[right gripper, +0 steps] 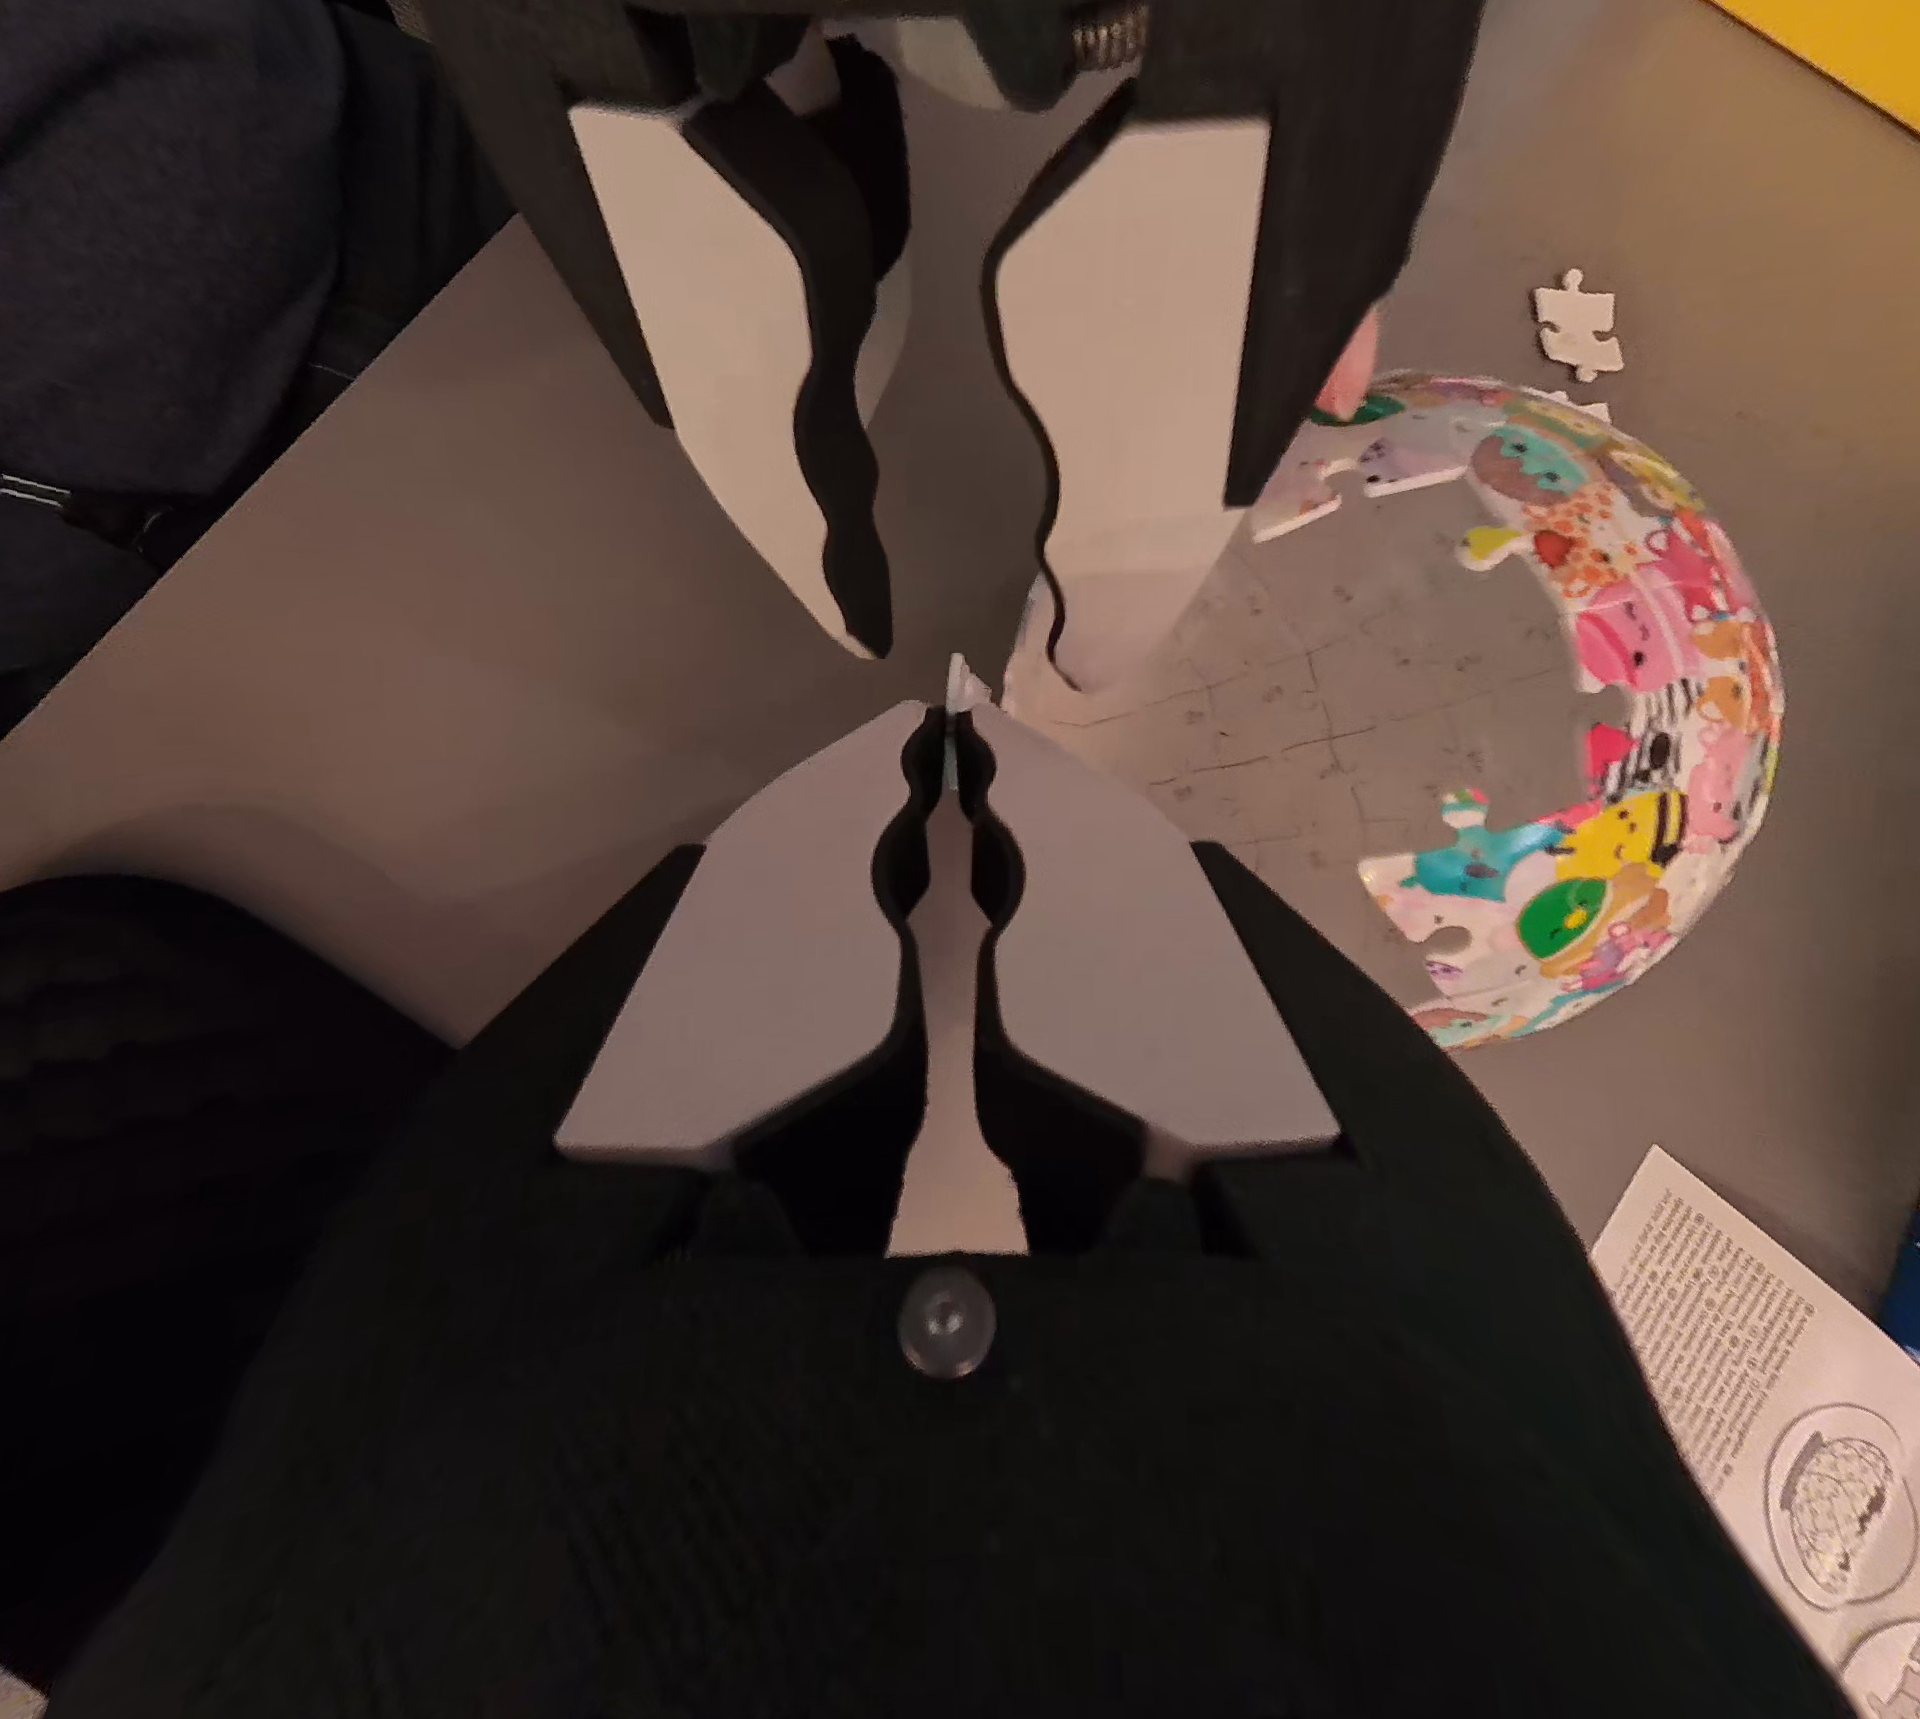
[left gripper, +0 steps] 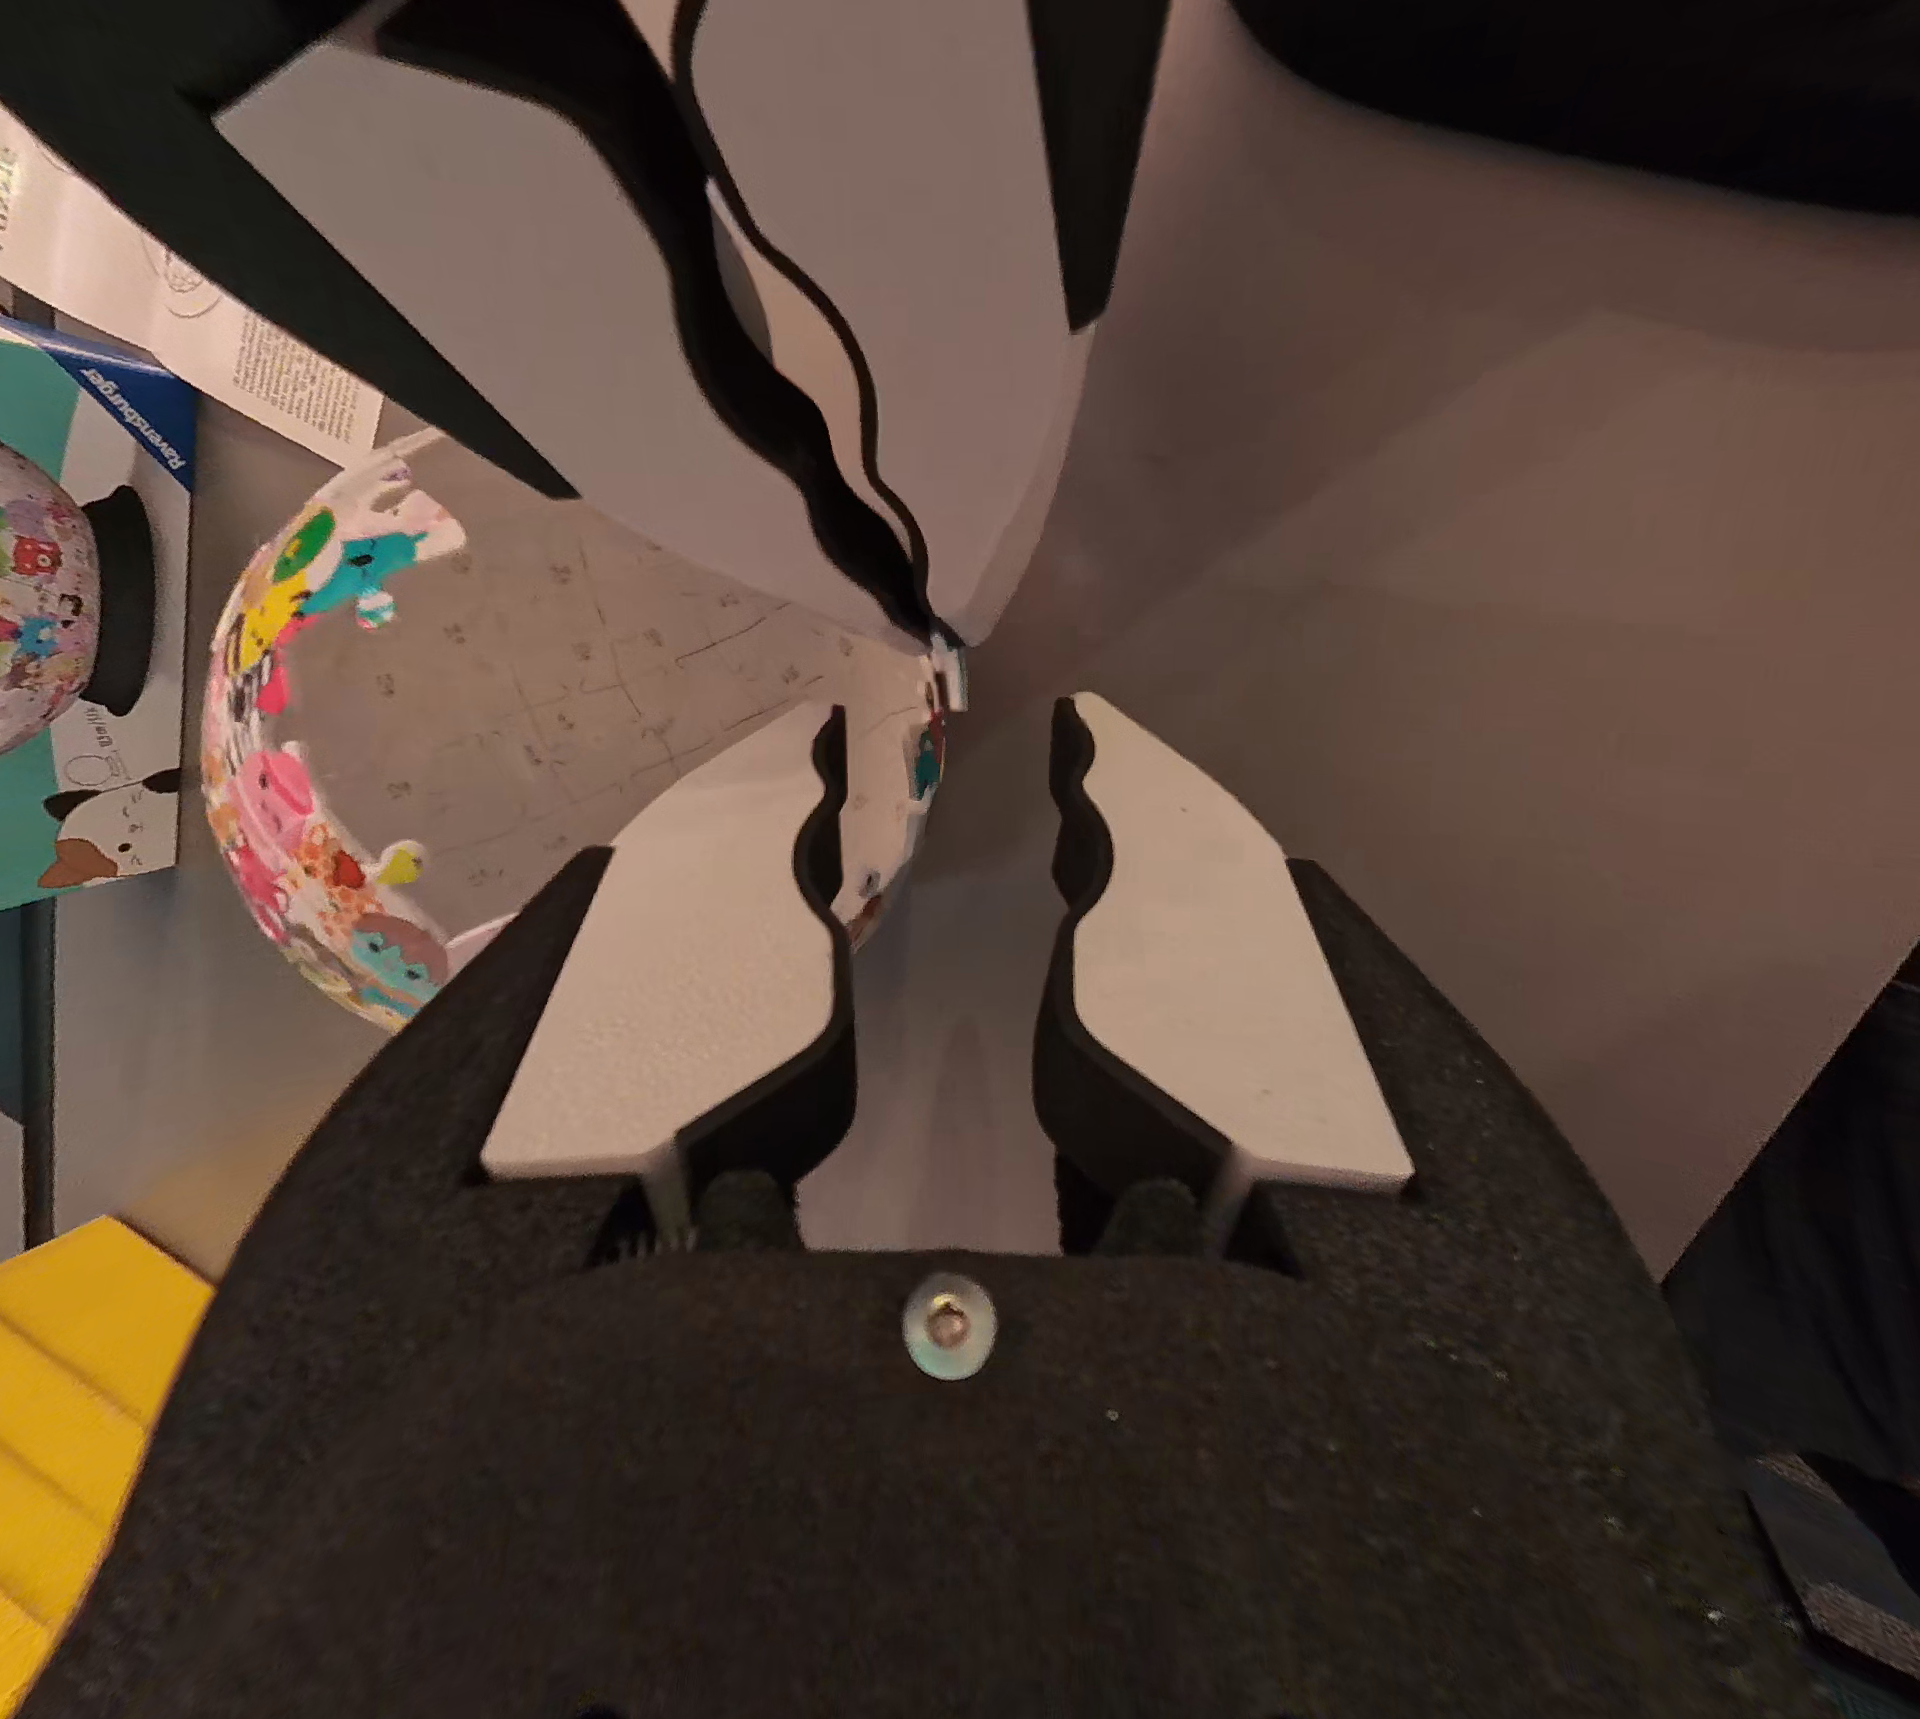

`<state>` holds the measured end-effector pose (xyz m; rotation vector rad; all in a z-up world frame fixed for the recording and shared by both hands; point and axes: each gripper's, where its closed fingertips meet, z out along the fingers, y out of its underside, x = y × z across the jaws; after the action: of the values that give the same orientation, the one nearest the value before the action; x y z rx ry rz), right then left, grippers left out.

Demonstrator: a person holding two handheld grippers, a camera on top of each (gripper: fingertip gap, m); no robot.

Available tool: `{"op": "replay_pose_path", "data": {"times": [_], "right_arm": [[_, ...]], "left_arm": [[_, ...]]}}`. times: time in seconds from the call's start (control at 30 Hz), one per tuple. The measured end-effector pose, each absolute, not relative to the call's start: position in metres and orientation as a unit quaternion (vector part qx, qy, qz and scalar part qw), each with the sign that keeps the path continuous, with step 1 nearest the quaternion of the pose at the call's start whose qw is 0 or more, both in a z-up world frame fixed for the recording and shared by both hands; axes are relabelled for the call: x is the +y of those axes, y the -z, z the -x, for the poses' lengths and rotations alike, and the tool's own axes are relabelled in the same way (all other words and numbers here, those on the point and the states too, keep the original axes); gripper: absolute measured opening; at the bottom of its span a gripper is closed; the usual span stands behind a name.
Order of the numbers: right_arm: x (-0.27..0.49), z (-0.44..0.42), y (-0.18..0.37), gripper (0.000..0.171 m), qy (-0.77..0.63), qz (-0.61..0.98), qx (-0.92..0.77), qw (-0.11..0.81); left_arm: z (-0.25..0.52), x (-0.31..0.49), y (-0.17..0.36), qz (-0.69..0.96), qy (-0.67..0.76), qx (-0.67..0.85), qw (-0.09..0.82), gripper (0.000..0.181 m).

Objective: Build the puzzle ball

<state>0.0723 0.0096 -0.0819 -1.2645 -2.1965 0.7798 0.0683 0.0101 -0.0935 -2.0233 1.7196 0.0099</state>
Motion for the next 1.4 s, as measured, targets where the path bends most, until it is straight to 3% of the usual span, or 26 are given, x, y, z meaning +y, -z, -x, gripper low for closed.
{"op": "replay_pose_path", "data": {"times": [0.03, 0.7, 1.4], "right_arm": [[0.011, -0.072, 0.082, 0.003, -0.282, 0.461, -0.804, 0.248], [0.011, -0.072, 0.086, 0.003, -0.294, 0.455, -0.804, 0.245], [0.008, -0.069, 0.084, 0.003, -0.307, 0.412, -0.809, 0.286]], "left_arm": [[-0.068, 0.010, 0.094, 0.740, -0.003, 0.628, 0.240, 0.037], [-0.072, 0.013, 0.094, 0.742, 0.022, 0.617, 0.261, 0.030], [-0.070, 0.023, 0.092, 0.693, -0.089, 0.630, 0.338, 0.047]]}}
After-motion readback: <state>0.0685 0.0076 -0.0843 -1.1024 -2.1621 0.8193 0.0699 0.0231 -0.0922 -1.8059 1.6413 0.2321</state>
